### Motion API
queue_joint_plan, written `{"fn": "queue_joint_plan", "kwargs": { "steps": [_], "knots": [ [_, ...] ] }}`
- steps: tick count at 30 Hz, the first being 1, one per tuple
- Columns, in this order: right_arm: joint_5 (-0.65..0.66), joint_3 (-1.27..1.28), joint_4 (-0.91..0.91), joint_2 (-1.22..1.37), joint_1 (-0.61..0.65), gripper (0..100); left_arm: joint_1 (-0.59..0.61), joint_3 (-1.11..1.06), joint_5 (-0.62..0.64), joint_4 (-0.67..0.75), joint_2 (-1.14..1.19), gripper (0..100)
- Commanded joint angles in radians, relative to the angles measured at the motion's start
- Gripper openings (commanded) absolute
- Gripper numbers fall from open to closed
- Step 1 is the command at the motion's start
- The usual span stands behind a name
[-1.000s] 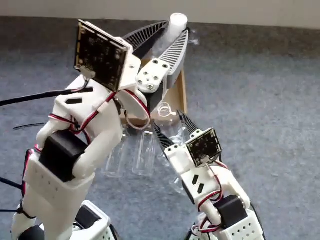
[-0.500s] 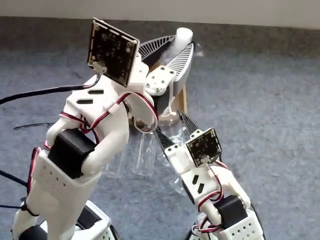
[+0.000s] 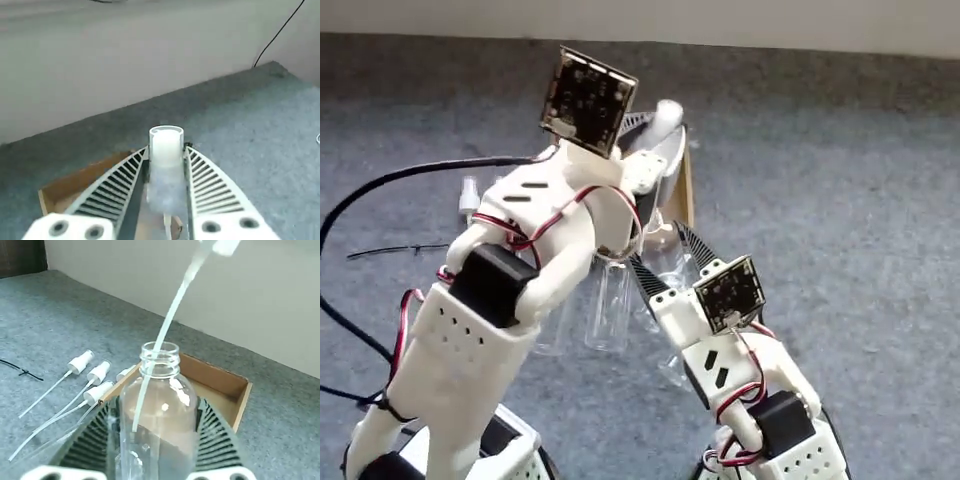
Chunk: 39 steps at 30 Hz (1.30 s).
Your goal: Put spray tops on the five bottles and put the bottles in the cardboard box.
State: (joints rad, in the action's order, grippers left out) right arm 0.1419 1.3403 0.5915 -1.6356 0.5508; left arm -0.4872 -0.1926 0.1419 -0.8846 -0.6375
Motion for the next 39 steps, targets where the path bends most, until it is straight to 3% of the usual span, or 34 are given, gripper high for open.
{"fn": "queue_joint_plan", "kwargs": {
  "steps": [1, 4, 9, 15, 25, 31, 39],
  "knots": [
    [-0.032, -0.019, -0.022, -0.004, -0.001, 0.4, 0.015, -0.044, 0.002, -0.057, -0.09, 1],
    [-0.035, -0.021, -0.022, -0.004, -0.013, 0.4, 0.019, -0.104, 0.0, -0.101, -0.176, 2],
    [-0.035, -0.045, -0.022, -0.004, -0.027, 0.4, 0.013, -0.231, -0.034, -0.115, -0.271, 14],
    [-0.035, -0.047, -0.022, -0.004, -0.027, 0.4, 0.015, -0.329, -0.147, -0.109, -0.288, 12],
    [-0.035, -0.039, -0.022, -0.004, -0.027, 0.4, 0.022, -0.077, -0.176, -0.135, -0.277, 12],
    [-0.035, -0.039, -0.022, -0.004, -0.027, 0.4, 0.025, -0.071, -0.192, -0.135, -0.228, 12],
    [-0.035, -0.039, -0.021, -0.005, -0.027, 0.4, 0.197, -0.062, -0.212, -0.103, -0.096, 12]
  ]
}}
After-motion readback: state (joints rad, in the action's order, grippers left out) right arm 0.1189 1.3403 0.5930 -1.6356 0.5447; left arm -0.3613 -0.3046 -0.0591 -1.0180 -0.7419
